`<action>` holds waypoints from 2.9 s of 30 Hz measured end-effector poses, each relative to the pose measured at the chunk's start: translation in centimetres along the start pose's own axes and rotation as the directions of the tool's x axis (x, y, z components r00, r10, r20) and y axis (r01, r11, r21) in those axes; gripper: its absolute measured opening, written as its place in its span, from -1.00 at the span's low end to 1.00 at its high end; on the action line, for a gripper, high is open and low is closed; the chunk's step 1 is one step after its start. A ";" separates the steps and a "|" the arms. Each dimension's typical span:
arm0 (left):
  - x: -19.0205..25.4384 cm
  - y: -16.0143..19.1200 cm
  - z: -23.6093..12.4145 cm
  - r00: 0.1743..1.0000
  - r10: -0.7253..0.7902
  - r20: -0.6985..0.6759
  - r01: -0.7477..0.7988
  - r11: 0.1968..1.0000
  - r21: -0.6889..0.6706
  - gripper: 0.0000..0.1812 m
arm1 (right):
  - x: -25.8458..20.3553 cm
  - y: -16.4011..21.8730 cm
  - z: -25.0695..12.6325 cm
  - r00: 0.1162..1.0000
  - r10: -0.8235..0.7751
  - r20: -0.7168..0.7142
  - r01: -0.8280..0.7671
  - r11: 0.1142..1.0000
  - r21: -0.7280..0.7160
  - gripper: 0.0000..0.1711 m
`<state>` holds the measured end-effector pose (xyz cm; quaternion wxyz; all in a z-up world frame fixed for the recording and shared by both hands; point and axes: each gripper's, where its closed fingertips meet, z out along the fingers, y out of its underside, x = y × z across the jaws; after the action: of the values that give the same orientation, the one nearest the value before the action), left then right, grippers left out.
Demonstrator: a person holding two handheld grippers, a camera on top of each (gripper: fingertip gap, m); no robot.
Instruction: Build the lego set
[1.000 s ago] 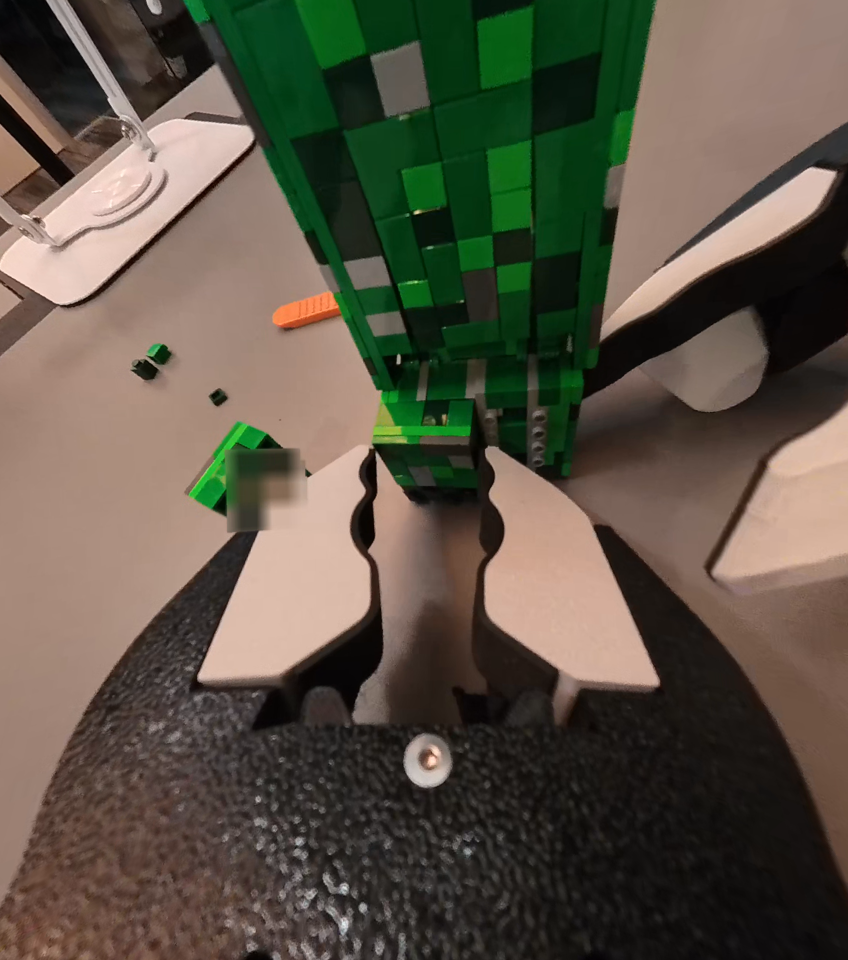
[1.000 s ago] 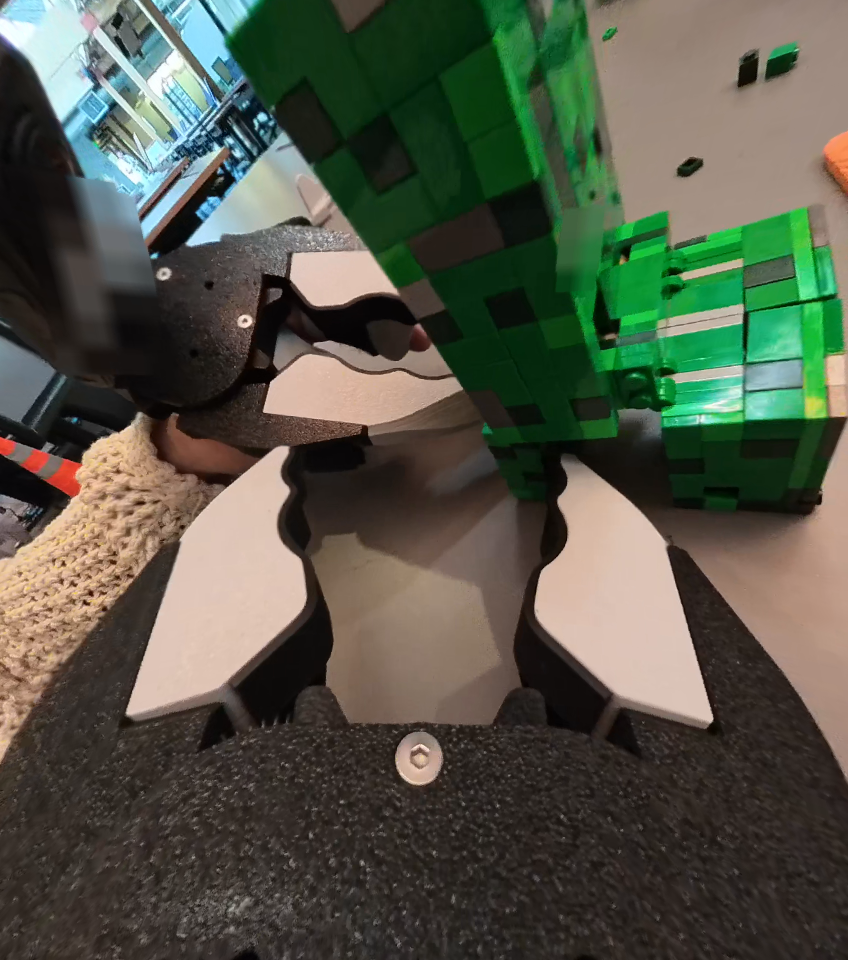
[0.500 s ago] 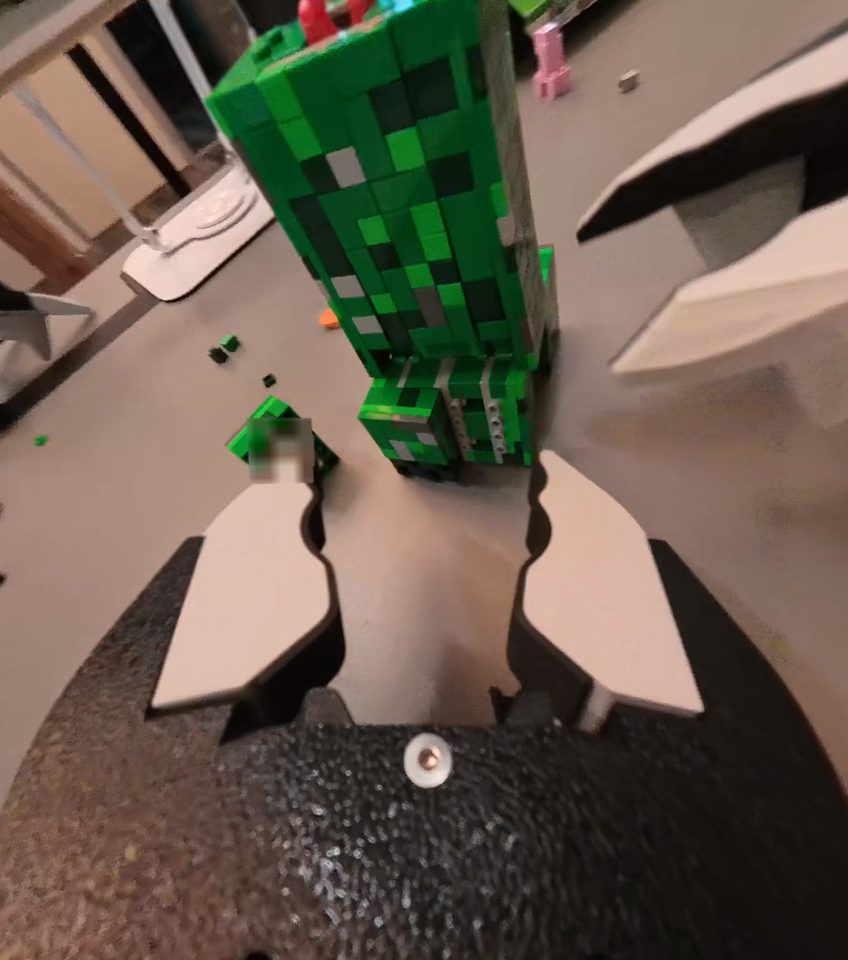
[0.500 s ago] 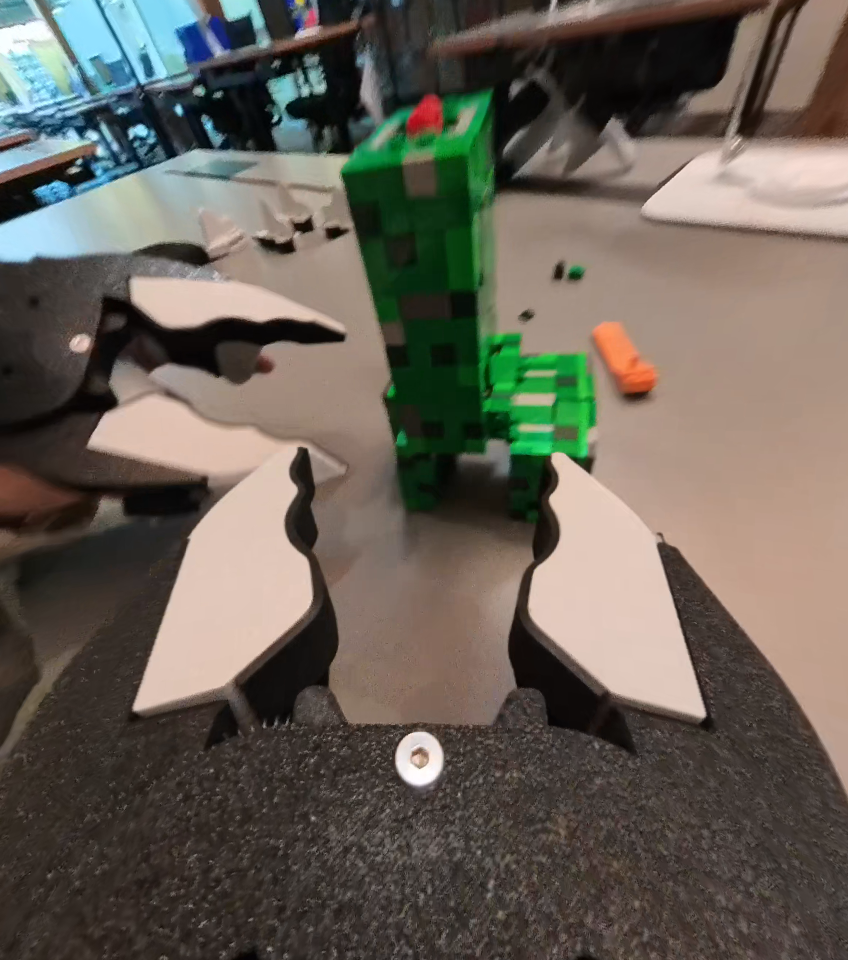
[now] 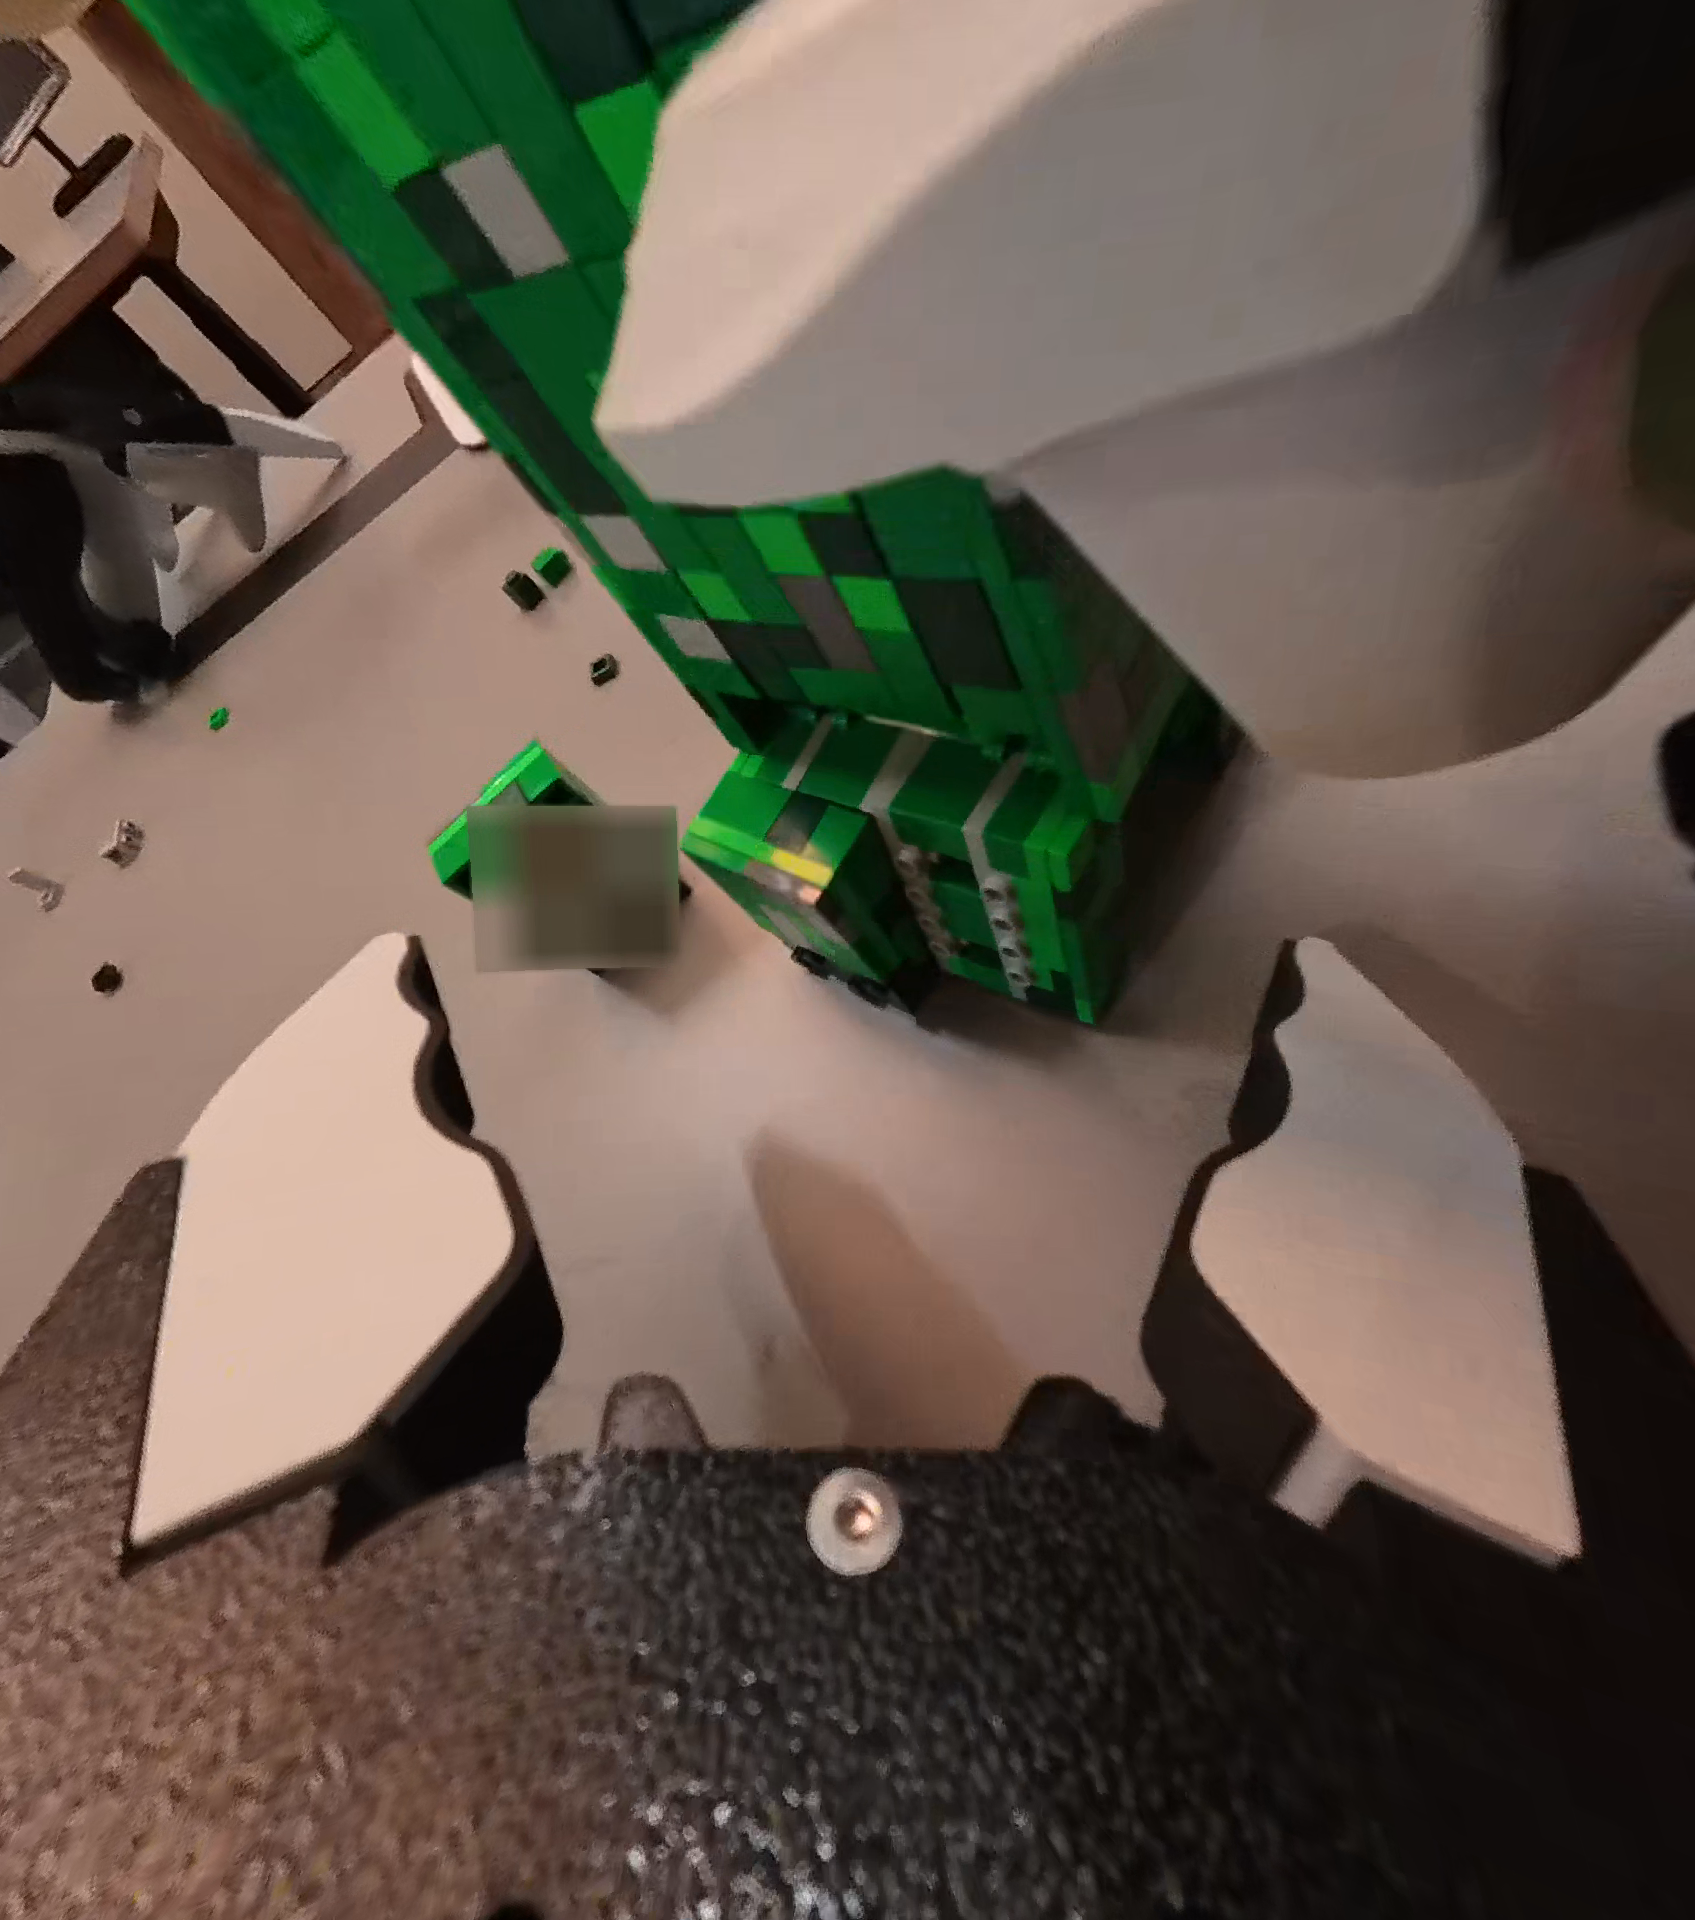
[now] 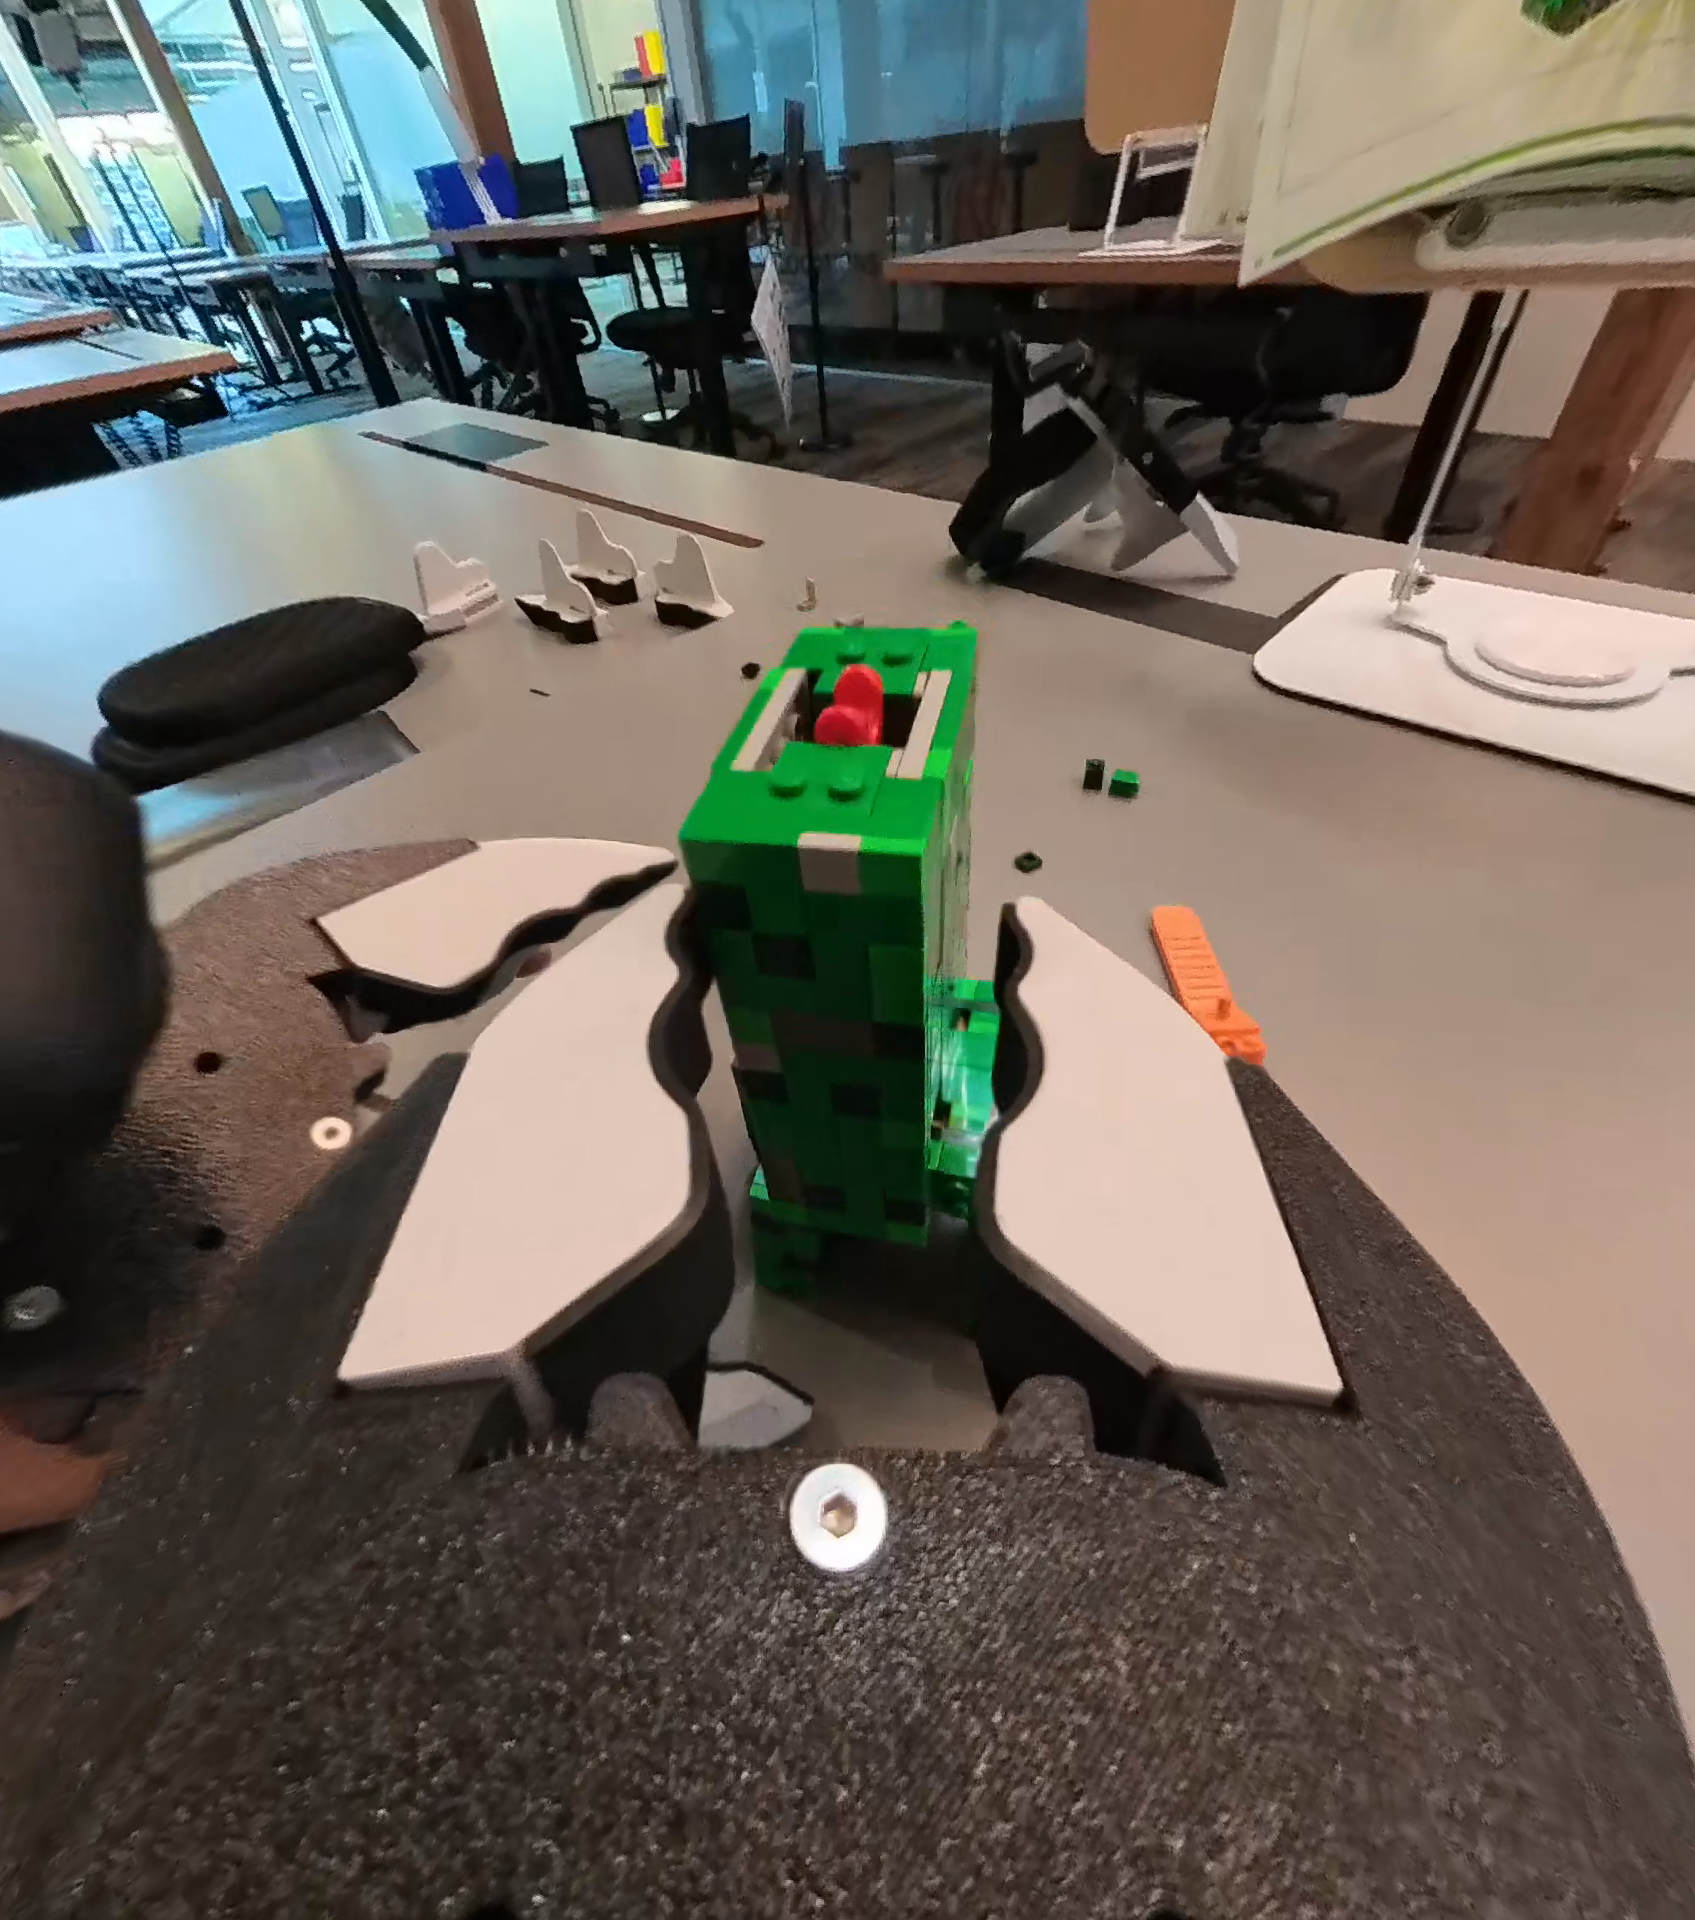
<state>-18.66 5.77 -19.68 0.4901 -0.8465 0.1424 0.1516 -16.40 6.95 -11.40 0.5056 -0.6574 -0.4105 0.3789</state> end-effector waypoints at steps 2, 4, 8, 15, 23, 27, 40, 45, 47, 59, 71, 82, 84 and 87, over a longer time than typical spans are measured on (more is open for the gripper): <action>-0.2 -0.2 0.4 1.000 0.013 0.024 -0.012 1.000 -0.007 0.58 | 0.0 -0.2 0.1 1.000 -0.002 0.009 0.002 1.000 -0.007 -0.45; -0.6 -0.4 0.7 0.998 0.028 0.053 -0.027 0.999 -0.018 0.57 | 0.1 -0.1 0.2 1.000 -0.007 0.009 0.007 1.000 -0.020 -0.48; -1.4 -0.5 0.9 0.993 0.046 0.112 -0.043 0.999 -0.031 0.57 | 0.1 0.1 0.3 1.000 -0.030 0.001 0.030 0.999 -0.042 -0.53; -2.1 -0.4 1.0 0.988 0.027 0.153 -0.023 0.999 -0.028 0.60 | 0.0 0.2 0.4 0.999 -0.053 -0.015 0.051 0.997 -0.063 -0.55; -3.0 -0.4 0.1 0.972 0.069 0.223 -0.069 0.998 -0.011 0.57 | 0.0 0.2 0.5 0.999 -0.040 -0.013 0.039 0.997 -0.074 -0.55; -3.2 -0.3 -0.4 0.974 0.052 0.221 -0.055 0.998 0.008 0.54 | 0.0 0.2 0.6 0.999 -0.036 -0.021 0.034 0.997 -0.076 -0.55; 3.3 -1.3 -4.1 0.968 0.005 -0.250 0.030 0.990 0.134 -0.18 | 0.1 0.1 0.8 0.998 -0.022 -0.053 0.020 0.999 -0.046 -0.55; 5.2 -1.2 -3.4 0.931 -0.034 -0.364 0.067 0.995 0.077 -0.15 | 0.2 0.4 0.8 0.998 -0.022 -0.063 0.018 0.999 -0.051 -0.51; 5.6 -1.2 -3.2 0.923 -0.043 -0.381 0.075 0.995 0.069 -0.14 | 0.5 0.7 0.7 0.997 -0.020 -0.068 0.016 0.998 -0.057 -0.42; 6.3 -1.4 -3.2 0.901 -0.080 -0.425 0.122 0.990 0.070 -0.11 | 0.5 4.1 -1.0 0.999 -0.043 -0.016 0.039 0.984 -0.172 -0.50; 7.5 -2.1 -3.0 0.889 -0.070 -0.453 0.116 0.990 0.076 -0.08 | 0.8 4.3 -0.9 0.999 -0.022 -0.036 0.015 0.984 -0.177 -0.59; 6.0 -1.7 -4.7 0.877 -0.110 -0.468 0.174 0.980 0.095 -0.09 | 1.3 1.0 -0.2 0.997 -0.065 0.041 0.068 0.995 -0.077 -0.32; 5.7 -1.7 -4.8 0.880 -0.112 -0.461 0.179 0.978 0.104 -0.10 | 1.0 0.8 0.3 0.995 -0.085 0.054 0.090 0.992 -0.085 -0.35; 5.3 -1.6 -4.7 0.881 -0.120 -0.457 0.189 0.976 0.108 -0.10 | 0.6 0.6 0.6 0.991 -0.117 0.058 0.121 0.989 -0.083 -0.54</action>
<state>-12.63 1.90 -18.28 0.5166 -0.8282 0.1942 -0.0979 -16.59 7.64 -12.19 0.4873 -0.6427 -0.4784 0.3473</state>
